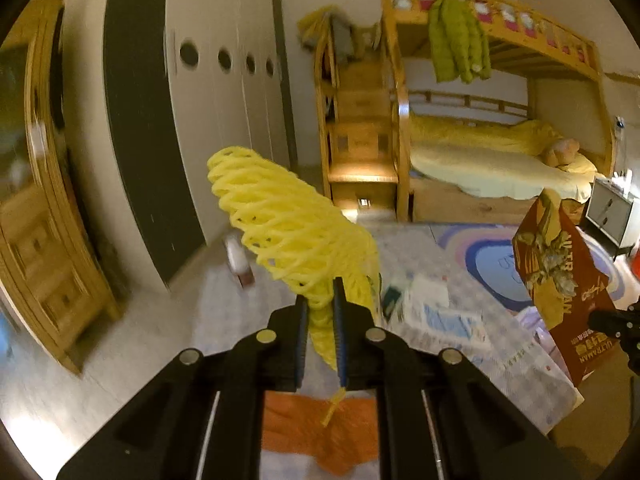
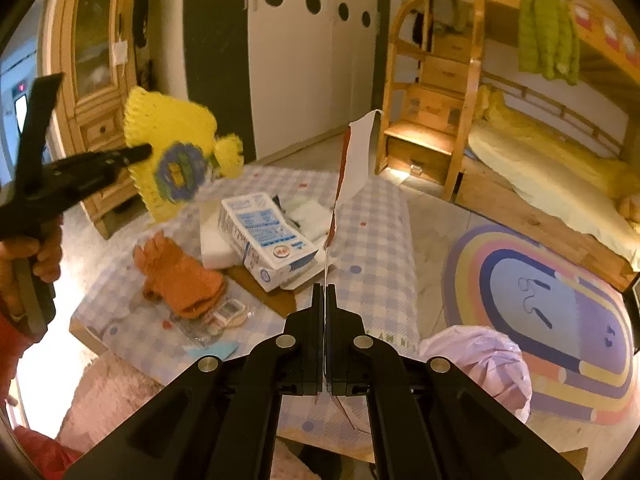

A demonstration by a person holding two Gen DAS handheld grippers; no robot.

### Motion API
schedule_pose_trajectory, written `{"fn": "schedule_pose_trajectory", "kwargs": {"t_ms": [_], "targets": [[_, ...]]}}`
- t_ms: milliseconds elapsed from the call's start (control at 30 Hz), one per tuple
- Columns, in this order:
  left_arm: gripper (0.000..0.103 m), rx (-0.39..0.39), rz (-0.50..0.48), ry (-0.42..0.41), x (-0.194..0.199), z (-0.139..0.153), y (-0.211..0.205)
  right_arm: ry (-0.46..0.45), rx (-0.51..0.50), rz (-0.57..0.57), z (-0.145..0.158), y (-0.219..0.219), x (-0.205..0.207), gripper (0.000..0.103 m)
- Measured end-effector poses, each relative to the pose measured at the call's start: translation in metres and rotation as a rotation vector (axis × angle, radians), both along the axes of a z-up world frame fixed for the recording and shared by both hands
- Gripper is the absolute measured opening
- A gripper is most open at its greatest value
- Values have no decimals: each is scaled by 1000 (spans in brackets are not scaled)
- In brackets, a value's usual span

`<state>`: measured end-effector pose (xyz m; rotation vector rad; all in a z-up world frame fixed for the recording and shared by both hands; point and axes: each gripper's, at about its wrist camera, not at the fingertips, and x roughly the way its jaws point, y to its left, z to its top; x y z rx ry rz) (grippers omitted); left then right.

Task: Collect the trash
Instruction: 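Grasp the yellow foam net with the left gripper while the right gripper holds the red bag, then carry the yellow net and red bag to the white trash bag and release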

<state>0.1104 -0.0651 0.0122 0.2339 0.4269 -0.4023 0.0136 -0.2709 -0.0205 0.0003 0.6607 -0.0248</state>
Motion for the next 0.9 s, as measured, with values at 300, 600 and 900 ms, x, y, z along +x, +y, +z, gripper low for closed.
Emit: {"fn": "schedule_pose_trajectory", "kwargs": {"t_ms": [300,600,900], "targets": [[9,25,-124,-117,-66,23,-44,-15,30,-111,5,-28,-35,0],[10,102,-325,-96,-120,-27,-153,30,76,-321,-16,-99,-81,0],[11,190,-479,-3,-124,-85,-247,83,144,-447,-53,-166,-90,0]]}}
